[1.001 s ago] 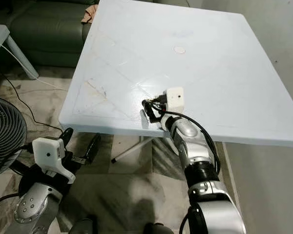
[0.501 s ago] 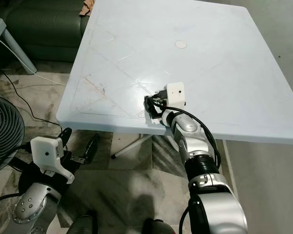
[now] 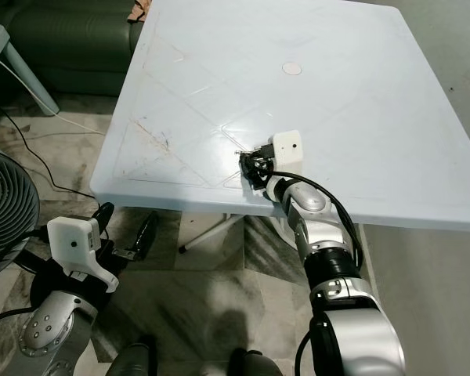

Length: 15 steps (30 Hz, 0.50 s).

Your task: Hang keys on a hook

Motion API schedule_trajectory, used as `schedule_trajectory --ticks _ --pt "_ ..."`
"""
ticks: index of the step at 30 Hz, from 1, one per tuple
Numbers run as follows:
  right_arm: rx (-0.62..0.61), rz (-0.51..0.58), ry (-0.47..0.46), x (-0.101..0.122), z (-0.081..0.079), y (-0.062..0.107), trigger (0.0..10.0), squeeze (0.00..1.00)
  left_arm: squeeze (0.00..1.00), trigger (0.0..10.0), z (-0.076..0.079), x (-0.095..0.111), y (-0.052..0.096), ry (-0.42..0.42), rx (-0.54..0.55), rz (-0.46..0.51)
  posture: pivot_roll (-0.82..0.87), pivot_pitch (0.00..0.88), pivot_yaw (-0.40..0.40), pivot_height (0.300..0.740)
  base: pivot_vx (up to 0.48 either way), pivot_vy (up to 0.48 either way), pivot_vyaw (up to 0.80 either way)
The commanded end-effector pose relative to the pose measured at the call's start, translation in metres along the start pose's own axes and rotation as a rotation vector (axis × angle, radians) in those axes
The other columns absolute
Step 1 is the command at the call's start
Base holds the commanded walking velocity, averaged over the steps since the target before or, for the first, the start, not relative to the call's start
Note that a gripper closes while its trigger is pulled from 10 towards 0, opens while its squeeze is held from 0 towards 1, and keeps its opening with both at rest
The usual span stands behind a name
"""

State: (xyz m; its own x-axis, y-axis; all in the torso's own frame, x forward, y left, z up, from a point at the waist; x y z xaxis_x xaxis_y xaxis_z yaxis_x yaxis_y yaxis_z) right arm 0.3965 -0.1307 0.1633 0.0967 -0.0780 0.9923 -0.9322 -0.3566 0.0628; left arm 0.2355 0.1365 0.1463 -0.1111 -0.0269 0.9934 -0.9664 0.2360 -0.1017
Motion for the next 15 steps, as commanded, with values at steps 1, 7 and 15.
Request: schedule_trajectory --ticks 1,7,15 --pt "-0.021 -0.052 0.003 -0.0127 0.0071 0.0042 0.0 0.00 0.00 10.0 0.0004 -0.0022 0.0011 0.006 0.005 -0.016 0.10 0.280 -0.097 0.732 0.000 0.000 0.00" --pt "-0.014 -0.044 0.009 -0.0112 0.0089 0.0048 0.0 0.00 0.00 10.0 0.0006 -0.0019 -0.0001 0.009 0.006 -0.013 0.09 0.278 -0.096 0.732 0.000 0.000 0.00" --pt "-0.019 -0.033 0.015 -0.0104 0.0107 0.0055 0.0 0.00 0.00 10.0 0.0011 -0.0016 -0.0021 0.010 0.006 -0.008 0.09 0.269 -0.095 0.732 0.000 0.000 0.00"
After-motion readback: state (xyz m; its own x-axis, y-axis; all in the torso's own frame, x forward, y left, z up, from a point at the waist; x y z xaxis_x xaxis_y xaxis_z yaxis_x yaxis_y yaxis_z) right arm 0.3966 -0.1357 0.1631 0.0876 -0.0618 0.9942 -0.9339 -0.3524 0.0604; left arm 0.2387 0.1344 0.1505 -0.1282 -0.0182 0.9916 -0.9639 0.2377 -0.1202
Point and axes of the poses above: a point about 5 cm out from each wrist's last joint towards the gripper, its own y axis pointing back from the gripper into the wrist, its own x axis along the axis of the wrist's last joint, z = x × y, the point moved 1 cm from there along -y, pointing out of the wrist towards the gripper, and after that the axes turned 8 degrees about -y, right-handed, at the moved point
